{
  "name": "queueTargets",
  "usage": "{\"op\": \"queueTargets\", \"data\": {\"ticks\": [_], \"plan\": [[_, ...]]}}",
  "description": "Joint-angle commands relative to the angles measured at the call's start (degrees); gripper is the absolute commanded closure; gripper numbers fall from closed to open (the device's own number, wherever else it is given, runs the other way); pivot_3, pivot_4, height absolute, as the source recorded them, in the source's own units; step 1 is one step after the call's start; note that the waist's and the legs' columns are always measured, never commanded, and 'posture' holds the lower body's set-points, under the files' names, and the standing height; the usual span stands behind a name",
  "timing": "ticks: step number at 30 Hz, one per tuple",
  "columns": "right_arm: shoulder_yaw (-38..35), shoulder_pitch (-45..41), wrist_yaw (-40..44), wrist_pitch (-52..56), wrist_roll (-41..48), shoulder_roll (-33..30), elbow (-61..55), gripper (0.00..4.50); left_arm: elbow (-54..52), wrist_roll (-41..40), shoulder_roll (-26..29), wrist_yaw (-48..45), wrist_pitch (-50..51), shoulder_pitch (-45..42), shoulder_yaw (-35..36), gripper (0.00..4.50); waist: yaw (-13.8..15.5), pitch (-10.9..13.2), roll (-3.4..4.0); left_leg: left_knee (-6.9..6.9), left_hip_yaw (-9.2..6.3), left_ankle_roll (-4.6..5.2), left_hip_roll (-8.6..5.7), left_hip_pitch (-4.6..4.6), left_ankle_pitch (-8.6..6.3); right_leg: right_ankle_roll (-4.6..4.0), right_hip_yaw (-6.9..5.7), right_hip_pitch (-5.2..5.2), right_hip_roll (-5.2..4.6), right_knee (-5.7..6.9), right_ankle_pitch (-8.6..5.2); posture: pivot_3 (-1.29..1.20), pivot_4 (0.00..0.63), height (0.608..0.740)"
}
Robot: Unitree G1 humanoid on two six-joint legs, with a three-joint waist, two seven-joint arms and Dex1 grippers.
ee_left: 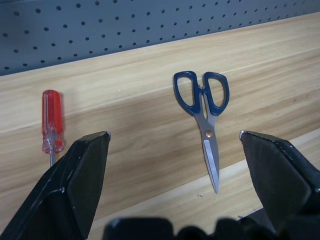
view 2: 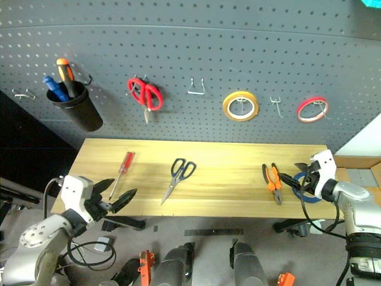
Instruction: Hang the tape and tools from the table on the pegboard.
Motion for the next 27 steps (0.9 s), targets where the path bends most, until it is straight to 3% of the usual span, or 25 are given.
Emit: {"op": "queueTargets", "data": {"ticks": [1, 20, 25, 27], "plan": [[-2.1, 0.6, -0.5, 0.4, 1.2, -0.8, -2.1, 0.0, -1.3, -1.8, -0.7, 0.3, -0.1, -1.5, 1.5, 0.05, 0.0, 0.1, -0.02, 0.0, 0.0, 0.0, 0.0, -0.01, 0.0, 0.0, 0.0, -0.01, 0.0, 0.0, 0.0, 0.02, 0.306, 0.74], [-2.1, 2.5, -2.7, 1.4, 1.5, -1.4, -1.8, 0.0, -6.1, -5.7, 1.6, -5.1, 4.4, -1.0, -0.1, 0.05, 0.0, 1.3, -0.11, 0.04, 0.07, -0.01, -0.02, -0.45, 0.0, 0.08, 0.06, -0.49, 0.02, 0.07, 0.05, 0.01, 0.331, 0.74], [-0.2, 1.7, -5.9, 1.5, -2.3, -2.2, 1.9, 0.0, -11.9, -8.9, 3.1, -9.6, 9.9, -5.0, -7.8, 0.05, 0.0, 1.6, -0.15, 0.05, 0.1, -0.02, -0.04, -0.48, 0.01, 0.12, 0.08, -0.51, 0.02, 0.07, 0.07, 0.0, 0.333, 0.74], [0.0, 0.2, -7.5, 3.0, -3.2, -2.2, 4.4, 0.0, -11.6, -6.8, 0.8, -7.9, 10.2, -8.7, -12.7, 0.05, 0.1, 1.6, -0.14, 0.08, 0.1, -0.02, -0.05, -0.52, 0.01, 0.17, 0.09, -0.5, 0.01, 0.05, 0.11, 0.0, 0.331, 0.74]]}}
